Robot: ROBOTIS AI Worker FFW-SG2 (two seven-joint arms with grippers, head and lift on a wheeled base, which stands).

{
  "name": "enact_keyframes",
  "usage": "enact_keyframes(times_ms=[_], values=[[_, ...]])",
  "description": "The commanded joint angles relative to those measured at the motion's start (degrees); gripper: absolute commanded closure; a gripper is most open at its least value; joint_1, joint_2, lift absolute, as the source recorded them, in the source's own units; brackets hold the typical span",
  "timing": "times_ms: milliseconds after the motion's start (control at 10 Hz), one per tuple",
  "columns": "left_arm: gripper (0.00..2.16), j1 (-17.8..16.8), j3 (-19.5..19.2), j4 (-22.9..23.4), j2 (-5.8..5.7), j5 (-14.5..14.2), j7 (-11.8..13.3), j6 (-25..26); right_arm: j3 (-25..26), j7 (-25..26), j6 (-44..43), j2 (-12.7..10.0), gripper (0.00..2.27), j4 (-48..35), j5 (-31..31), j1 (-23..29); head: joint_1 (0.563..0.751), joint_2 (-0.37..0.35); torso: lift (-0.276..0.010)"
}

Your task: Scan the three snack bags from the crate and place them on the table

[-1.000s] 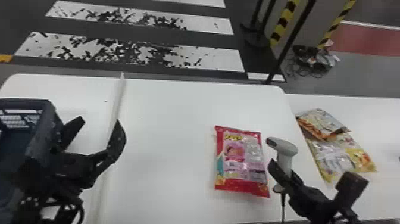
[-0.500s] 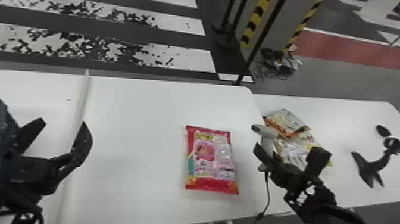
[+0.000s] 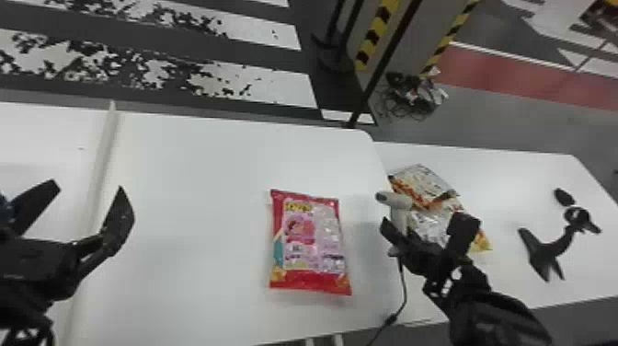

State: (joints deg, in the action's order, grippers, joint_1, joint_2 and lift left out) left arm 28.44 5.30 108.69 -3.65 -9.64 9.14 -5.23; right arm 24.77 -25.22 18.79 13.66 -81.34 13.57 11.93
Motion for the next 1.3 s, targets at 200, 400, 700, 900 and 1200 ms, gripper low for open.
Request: enact_keyframes(times_ms=[200, 400, 700, 900, 1200], values=[[0.04, -0.84, 1.29, -0.85, 0.05, 0.41, 0.00, -0.08, -1.04, -1.41, 0.16, 1.90, 2.19, 4.79, -3.46, -2.09, 0.695, -0.350, -0.062], [0.04, -1.19, 2.26, -1.46, 0.14, 0.58, 0.00, -0.08, -1.04, -2.55, 0.51, 2.07, 1.79, 5.58, -3.90, -2.09, 0.695, -0.350, -0.062], [0.04, -1.11, 2.79, -1.64, 0.14, 1.20, 0.00, -0.61, -1.04, -2.81, 0.69, 2.33, 1.10, 5.58, -3.37, -1.92, 0.695, -0.350, -0.062], [0.04, -1.11, 3.05, -1.64, 0.23, 1.29, 0.26, -0.61, -1.04, -3.34, 0.51, 2.16, 0.07, 5.22, -2.93, -1.21, 0.695, -0.350, -0.062], [0.04, -1.19, 3.58, -1.46, 0.23, 1.64, 0.18, -0.61, 0.01, -3.25, 1.57, 1.63, 0.05, -5.94, 2.78, 5.20, 0.695, -0.350, -0.062]])
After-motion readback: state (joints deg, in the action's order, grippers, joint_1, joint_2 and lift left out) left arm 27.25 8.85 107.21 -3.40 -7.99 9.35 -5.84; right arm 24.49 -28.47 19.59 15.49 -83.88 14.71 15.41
